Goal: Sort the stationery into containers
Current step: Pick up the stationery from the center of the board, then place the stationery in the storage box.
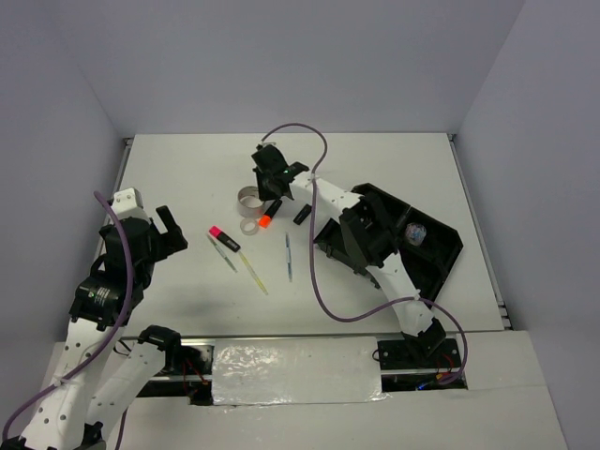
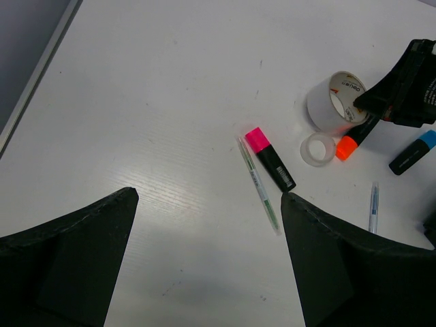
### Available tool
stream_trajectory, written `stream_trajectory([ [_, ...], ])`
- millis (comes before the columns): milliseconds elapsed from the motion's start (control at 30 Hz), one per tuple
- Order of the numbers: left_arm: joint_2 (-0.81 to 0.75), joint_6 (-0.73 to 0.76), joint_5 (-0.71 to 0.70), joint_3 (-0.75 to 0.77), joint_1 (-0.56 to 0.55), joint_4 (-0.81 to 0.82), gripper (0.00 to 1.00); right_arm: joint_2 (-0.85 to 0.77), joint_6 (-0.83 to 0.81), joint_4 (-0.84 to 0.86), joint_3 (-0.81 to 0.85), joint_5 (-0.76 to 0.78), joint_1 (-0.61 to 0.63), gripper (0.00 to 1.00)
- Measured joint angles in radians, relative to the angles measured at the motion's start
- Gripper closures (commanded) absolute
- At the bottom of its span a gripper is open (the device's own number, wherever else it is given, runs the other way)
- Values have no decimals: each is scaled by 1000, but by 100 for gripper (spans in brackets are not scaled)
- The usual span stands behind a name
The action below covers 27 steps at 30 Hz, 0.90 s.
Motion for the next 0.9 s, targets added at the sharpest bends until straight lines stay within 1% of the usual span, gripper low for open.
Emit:
stream_trajectory([
  [100,0,0,0,0,0,0,1,0,13,14,0,-19,6,87],
  [133,0,0,0,0,0,0,1,0,17,21,0,-25,8,92],
  [167,0,0,1,0,0,0,0,0,22,30,0,-32,11,93],
  [300,0,0,1,0,0,0,1,-6,54,90,-14,-71,13,95],
  [367,0,0,1,0,0,0,1,-43,68,123,-77,-78,7,95],
  [467,0,0,1,0,0,0,1,-169,87,156,-240,-94,-9,95],
  [567,-1,0,2,0,0,0,1,-360,102,201,-433,-104,-66,95],
  [633,-1,0,2,0,0,0,1,-510,108,217,-557,-93,-142,95],
  [800,-2,1,3,0,0,0,1,-824,106,261,-807,-23,-358,95],
  [900,-2,1,6,0,2,0,1,-954,97,247,-940,29,-430,95],
])
